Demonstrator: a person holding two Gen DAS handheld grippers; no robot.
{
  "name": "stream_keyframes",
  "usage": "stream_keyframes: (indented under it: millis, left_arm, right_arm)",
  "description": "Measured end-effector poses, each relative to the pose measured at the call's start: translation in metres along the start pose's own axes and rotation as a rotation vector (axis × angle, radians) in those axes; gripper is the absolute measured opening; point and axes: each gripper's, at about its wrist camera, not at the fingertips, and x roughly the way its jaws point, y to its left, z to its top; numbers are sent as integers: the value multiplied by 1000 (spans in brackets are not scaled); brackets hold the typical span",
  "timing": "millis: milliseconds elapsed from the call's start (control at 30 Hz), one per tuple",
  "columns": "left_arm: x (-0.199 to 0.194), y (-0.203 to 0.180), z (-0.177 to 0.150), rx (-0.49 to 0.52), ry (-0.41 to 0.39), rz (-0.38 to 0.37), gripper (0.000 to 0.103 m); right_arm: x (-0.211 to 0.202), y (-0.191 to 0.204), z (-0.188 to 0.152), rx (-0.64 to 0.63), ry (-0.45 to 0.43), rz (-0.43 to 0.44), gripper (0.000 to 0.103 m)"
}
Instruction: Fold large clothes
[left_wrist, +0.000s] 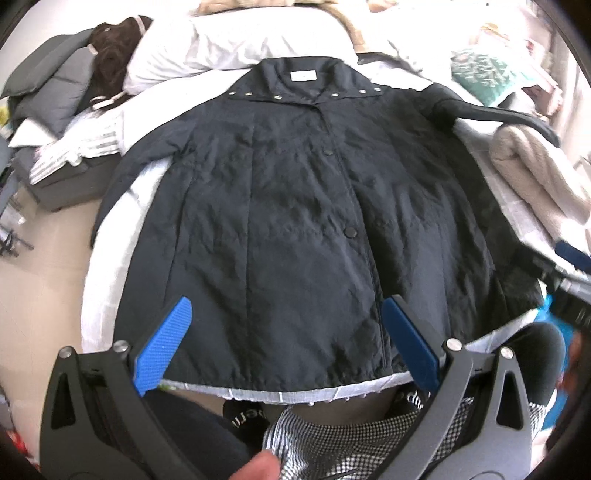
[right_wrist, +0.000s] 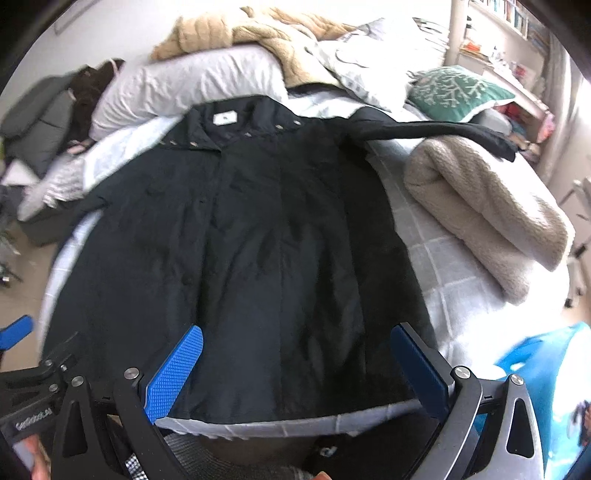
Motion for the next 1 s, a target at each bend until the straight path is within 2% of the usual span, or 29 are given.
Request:
stream_keyframes:
  millis: [100,133,200,300,367,467,533,600,667,733,767,833,900,933,967,1000]
  left_arm:
    - [-2,22,2,21,9,-127,103]
    - [-3,29,3,23,0,-146,103]
    - [-4,46,7,44,-13,-146,103]
    - [2,75,11,57,-4,-121,103]
    - [16,102,14,38,52,-130,103]
    - [51,160,10,-116,164,-169,103]
    - [70,192,4,-199,205,-186,102]
    - [89,217,-6,-272,239,-222,97]
    - [110,239,-20,-347,256,-304,92]
    - [127,245,-30,-378,277,-339,86]
    - [134,246,-34,-392,298,-368,81]
    - [150,240,-47,-419,371,-470,72]
    - [157,226,-57,-412,452,-541,63]
    - [155,215,-61,-376,474,-546,49]
    - [148,210,-62,-354,468,-533,28]
    - [138,205,-60,-327,442,-511,20]
  right_arm:
    - [-4,-24,5,5,-56,40,103]
    - [-5,-30,6,4,-74,46,103]
    - [-3,-47,11,9,-49,39,103]
    - [7,-76,13,79,-10,131,103]
    - [19,-94,13,114,51,177,103]
    - [42,-118,6,166,139,211,103]
    - [54,-130,0,210,184,248,103]
    - [67,-141,-4,246,225,272,102]
    - [81,-149,-7,263,255,274,98]
    - [98,-157,-9,312,298,320,96]
    - [104,-159,-10,328,307,339,91]
    - [120,-160,-15,378,358,389,81]
    - [130,-156,-22,396,406,426,53]
    - [131,-153,-24,389,426,438,43]
    - [129,-149,-27,371,435,444,18]
    - [121,-146,-27,347,427,443,14]
